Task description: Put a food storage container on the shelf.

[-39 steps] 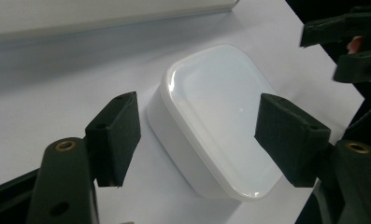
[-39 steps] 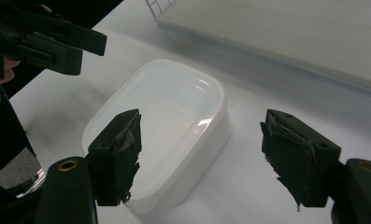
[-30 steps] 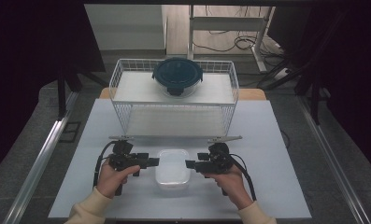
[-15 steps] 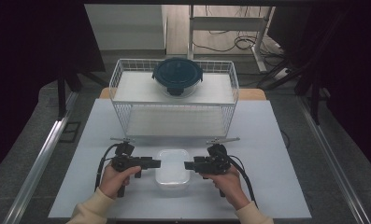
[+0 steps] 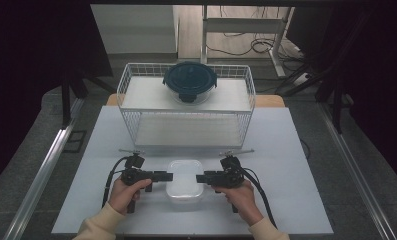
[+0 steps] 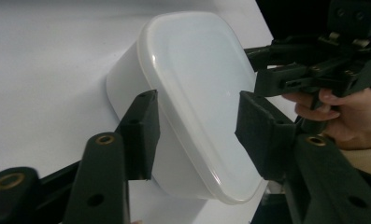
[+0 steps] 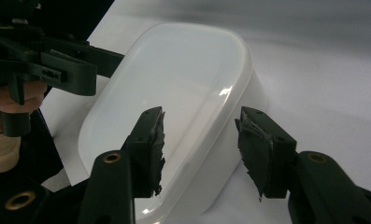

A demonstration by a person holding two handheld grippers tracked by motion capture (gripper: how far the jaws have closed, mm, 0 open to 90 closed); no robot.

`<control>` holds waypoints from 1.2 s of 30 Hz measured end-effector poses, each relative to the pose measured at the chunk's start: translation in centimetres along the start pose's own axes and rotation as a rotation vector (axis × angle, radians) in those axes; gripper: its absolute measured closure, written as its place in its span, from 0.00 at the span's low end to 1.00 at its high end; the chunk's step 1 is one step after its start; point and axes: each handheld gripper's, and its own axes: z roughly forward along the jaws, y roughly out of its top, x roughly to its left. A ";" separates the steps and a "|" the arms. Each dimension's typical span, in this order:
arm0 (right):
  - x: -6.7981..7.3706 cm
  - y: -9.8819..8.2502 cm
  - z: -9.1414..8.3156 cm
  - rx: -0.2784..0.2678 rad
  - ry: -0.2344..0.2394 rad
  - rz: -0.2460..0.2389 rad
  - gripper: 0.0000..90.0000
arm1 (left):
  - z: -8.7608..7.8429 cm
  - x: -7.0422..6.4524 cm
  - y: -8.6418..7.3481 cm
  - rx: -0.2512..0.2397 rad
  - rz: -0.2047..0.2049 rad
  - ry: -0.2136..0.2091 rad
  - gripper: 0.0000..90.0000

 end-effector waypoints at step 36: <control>0.7 -0.4 -2.3 -0.066 0.068 0.073 0.88 | -1.8 -1.8 -1.1 -0.076 0.048 0.003 0.89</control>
